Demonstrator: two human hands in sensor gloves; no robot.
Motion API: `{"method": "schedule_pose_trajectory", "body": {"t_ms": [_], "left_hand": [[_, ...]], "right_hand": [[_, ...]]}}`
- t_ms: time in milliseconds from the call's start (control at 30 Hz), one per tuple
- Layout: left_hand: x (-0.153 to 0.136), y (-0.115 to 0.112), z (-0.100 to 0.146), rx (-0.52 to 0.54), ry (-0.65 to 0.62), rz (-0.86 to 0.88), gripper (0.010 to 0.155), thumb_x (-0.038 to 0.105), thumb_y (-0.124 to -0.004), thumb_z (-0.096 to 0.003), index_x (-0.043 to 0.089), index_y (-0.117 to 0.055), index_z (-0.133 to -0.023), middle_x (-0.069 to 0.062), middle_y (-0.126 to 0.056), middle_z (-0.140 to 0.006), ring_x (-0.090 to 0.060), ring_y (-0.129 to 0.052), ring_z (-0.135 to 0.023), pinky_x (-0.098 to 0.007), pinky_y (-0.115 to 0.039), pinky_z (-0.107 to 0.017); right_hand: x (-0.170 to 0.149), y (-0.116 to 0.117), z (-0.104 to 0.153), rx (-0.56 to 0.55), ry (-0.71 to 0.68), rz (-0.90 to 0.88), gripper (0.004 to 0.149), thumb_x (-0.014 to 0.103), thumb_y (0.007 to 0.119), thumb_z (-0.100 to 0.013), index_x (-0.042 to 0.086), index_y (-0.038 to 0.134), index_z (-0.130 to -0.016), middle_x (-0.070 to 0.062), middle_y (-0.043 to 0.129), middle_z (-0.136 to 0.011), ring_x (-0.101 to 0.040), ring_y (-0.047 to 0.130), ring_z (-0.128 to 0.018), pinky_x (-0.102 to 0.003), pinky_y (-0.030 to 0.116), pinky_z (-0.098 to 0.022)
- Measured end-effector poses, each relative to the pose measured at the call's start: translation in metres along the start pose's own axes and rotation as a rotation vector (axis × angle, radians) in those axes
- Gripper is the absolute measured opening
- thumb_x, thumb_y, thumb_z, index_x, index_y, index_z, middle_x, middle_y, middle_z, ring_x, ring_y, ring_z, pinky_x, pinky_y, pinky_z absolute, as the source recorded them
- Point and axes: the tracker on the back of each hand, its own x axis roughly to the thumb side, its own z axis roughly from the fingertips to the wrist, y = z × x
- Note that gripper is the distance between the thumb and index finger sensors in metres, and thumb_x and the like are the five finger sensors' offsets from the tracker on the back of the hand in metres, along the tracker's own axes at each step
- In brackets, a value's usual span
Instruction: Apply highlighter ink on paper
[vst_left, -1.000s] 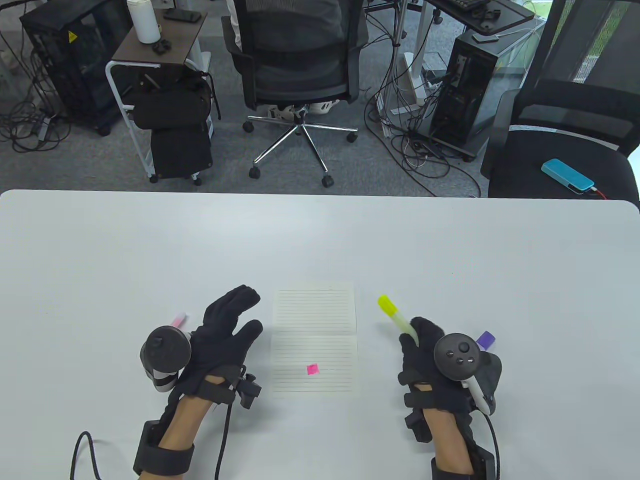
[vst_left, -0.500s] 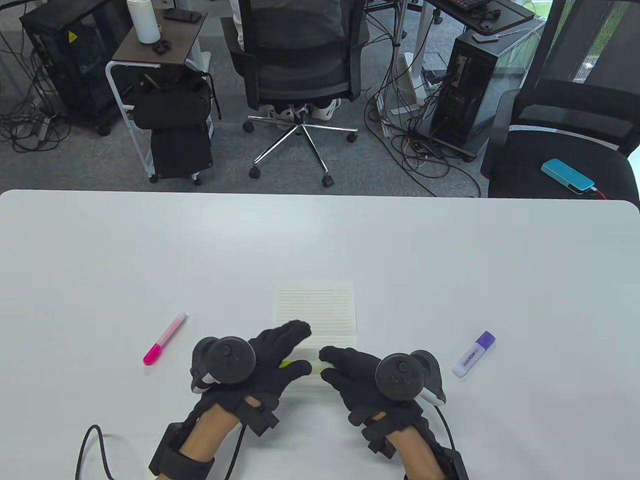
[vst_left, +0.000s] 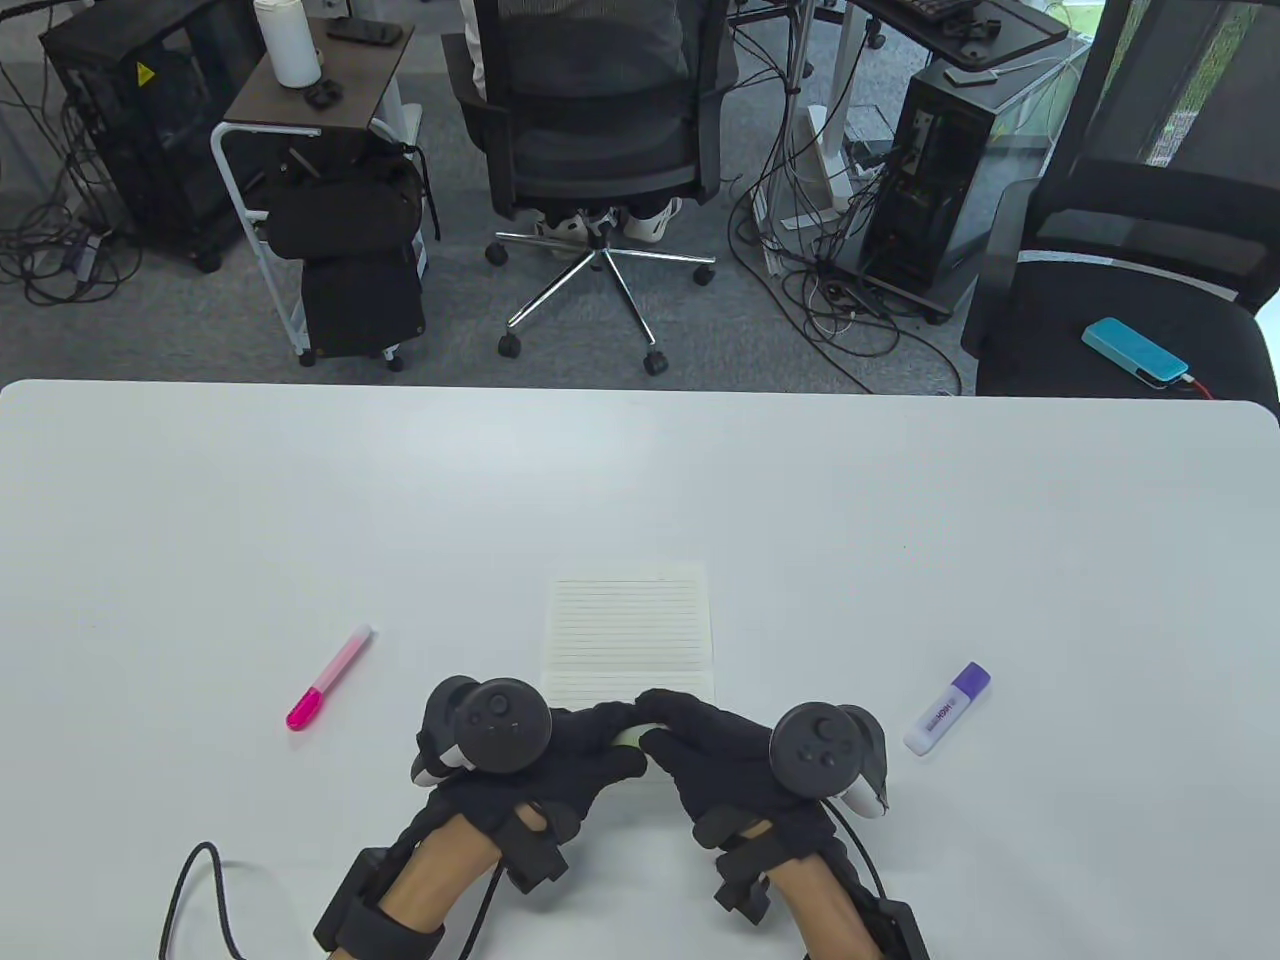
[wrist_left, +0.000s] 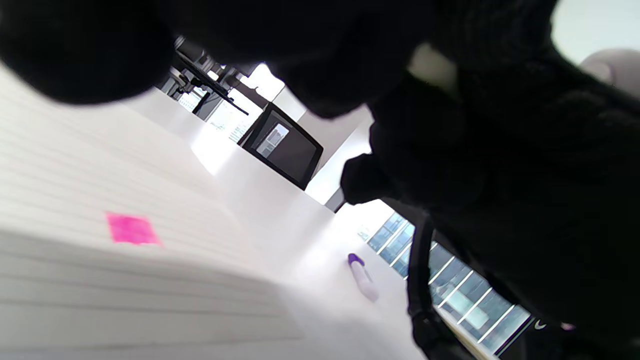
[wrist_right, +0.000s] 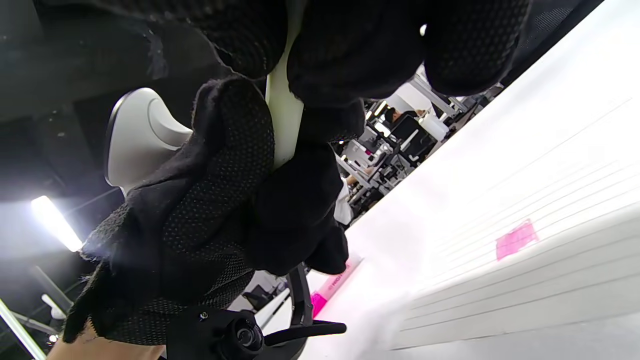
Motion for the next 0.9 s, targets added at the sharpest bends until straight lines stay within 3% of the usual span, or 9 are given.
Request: {"method": "schedule_pose_trajectory", "body": {"t_ms": [100, 200, 333, 433, 500, 633, 800, 900], "left_hand": [[-0.006, 0.003, -0.001, 0.001, -0.009, 0.066, 0.058, 0.060, -0.080, -0.0396, 0.024, -0.083, -0.085, 0.013, -0.104, -0.030, 0.003, -0.094, 0.006, -0.033, -0.097, -0.010], [-0.007, 0.005, 0.001, 0.083, -0.037, 0.038, 0.060, 0.063, -0.081, -0.0384, 0.024, -0.086, -0.084, 0.014, -0.104, -0.029, 0.001, -0.094, 0.004, -0.034, -0.097, -0.013], [-0.018, 0.015, 0.009, 0.095, 0.059, -0.054, 0.080, 0.076, -0.055, -0.0403, 0.017, -0.076, -0.091, 0.008, -0.101, -0.048, -0.007, -0.099, -0.015, -0.040, -0.093, -0.029], [-0.039, 0.033, 0.019, 0.170, 0.278, -0.175, 0.071, 0.063, -0.057, -0.0461, 0.014, -0.066, -0.097, 0.001, -0.097, -0.062, -0.016, -0.100, -0.029, -0.047, -0.087, -0.040], [-0.051, 0.039, 0.023, 0.130, 0.396, -0.296, 0.068, 0.056, -0.060, -0.0478, 0.015, -0.055, -0.102, -0.001, -0.089, -0.074, -0.020, -0.096, -0.044, -0.051, -0.080, -0.049], [-0.070, 0.037, 0.024, -0.042, 0.599, -0.423, 0.058, 0.039, -0.070, -0.0473, 0.026, -0.062, -0.103, -0.007, -0.072, -0.097, -0.022, -0.084, -0.063, -0.053, -0.071, -0.057], [-0.079, 0.023, 0.019, -0.158, 0.692, -0.495, 0.054, 0.025, -0.077, -0.0433, 0.030, -0.073, -0.097, -0.007, -0.069, -0.103, -0.025, -0.079, -0.075, -0.051, -0.074, -0.056], [-0.077, 0.021, 0.016, -0.160, 0.694, -0.545, 0.056, 0.022, -0.080, -0.0421, 0.029, -0.072, -0.097, -0.007, -0.067, -0.103, -0.025, -0.079, -0.078, -0.048, -0.078, -0.054]], "right_hand": [[0.005, -0.004, 0.001, -0.010, -0.024, 0.040, 0.043, 0.031, 0.074, -0.061, 0.018, 0.068, -0.102, -0.015, 0.087, -0.078, -0.027, 0.089, -0.049, -0.057, 0.073, -0.059], [0.005, -0.008, 0.002, -0.025, -0.026, 0.026, 0.043, 0.032, 0.075, -0.062, 0.018, 0.069, -0.102, -0.015, 0.088, -0.078, -0.027, 0.090, -0.048, -0.057, 0.073, -0.058], [0.001, -0.026, 0.009, -0.111, 0.002, 0.098, 0.041, 0.033, 0.075, -0.063, 0.019, 0.071, -0.102, -0.015, 0.089, -0.075, -0.026, 0.090, -0.046, -0.057, 0.074, -0.057], [-0.011, -0.047, 0.018, -0.187, 0.094, 0.124, 0.041, 0.032, 0.075, -0.063, 0.020, 0.072, -0.102, -0.016, 0.089, -0.074, -0.026, 0.090, -0.045, -0.057, 0.074, -0.057], [-0.019, -0.055, 0.021, -0.208, 0.133, 0.129, 0.040, 0.032, 0.075, -0.063, 0.019, 0.073, -0.102, -0.016, 0.090, -0.073, -0.027, 0.090, -0.045, -0.057, 0.074, -0.056], [-0.031, -0.062, 0.025, -0.203, 0.215, 0.152, 0.040, 0.032, 0.076, -0.063, 0.019, 0.073, -0.101, -0.016, 0.090, -0.073, -0.027, 0.090, -0.045, -0.057, 0.074, -0.056], [-0.041, -0.065, 0.027, -0.196, 0.290, 0.159, 0.041, 0.032, 0.076, -0.064, 0.019, 0.073, -0.102, -0.016, 0.090, -0.073, -0.027, 0.090, -0.045, -0.057, 0.074, -0.056], [-0.042, -0.062, 0.025, -0.172, 0.294, 0.175, 0.040, 0.032, 0.076, -0.064, 0.019, 0.073, -0.102, -0.016, 0.090, -0.073, -0.027, 0.091, -0.045, -0.057, 0.074, -0.056]]}}
